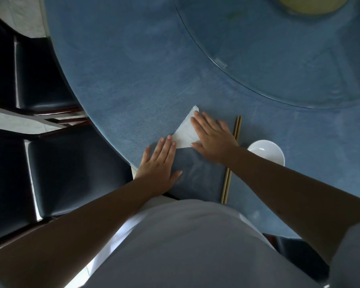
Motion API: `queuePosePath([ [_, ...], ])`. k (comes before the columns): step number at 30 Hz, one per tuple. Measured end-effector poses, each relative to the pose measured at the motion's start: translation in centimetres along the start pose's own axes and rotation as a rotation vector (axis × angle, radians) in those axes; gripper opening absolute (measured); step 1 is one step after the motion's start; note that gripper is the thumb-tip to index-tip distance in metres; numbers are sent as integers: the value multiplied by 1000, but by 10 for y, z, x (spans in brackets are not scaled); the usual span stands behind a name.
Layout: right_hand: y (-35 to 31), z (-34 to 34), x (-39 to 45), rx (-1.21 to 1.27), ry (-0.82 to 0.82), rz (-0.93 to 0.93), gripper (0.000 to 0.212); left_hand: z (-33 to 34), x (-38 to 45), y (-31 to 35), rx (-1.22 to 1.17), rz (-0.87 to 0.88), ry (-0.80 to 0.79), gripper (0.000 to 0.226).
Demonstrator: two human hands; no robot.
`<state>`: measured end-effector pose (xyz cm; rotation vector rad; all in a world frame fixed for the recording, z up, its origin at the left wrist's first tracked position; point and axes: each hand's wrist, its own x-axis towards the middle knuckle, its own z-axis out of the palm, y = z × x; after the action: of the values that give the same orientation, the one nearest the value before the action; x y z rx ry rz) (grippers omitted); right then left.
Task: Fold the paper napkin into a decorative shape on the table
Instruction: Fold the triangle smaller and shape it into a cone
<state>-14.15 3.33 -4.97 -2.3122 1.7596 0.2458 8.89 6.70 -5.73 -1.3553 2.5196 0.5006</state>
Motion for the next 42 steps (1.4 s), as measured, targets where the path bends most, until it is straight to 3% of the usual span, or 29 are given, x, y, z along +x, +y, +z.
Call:
queuePosePath([
  [12, -1, 2, 0, 6, -109, 21, 78, 2, -16, 0, -2, -43, -7, 87],
  [21, -22, 2, -30, 606, 84, 355, 72, -24, 14, 5, -156, -112, 153, 66],
  [27, -47, 6, -63, 923, 203, 582, 50, -41, 49, 34, -117, 61, 188, 43],
  [30, -49, 10, -71, 840, 195, 631, 43, -41, 60, 47, -66, 115, 205, 33],
  [35, -47, 12, -80, 463, 66, 484, 42, -37, 66, 49, 45, 172, 178, 24],
  [42, -41, 10, -83, 357, 66, 395, 42, -44, 69, 50, 201, 208, 289, 19],
])
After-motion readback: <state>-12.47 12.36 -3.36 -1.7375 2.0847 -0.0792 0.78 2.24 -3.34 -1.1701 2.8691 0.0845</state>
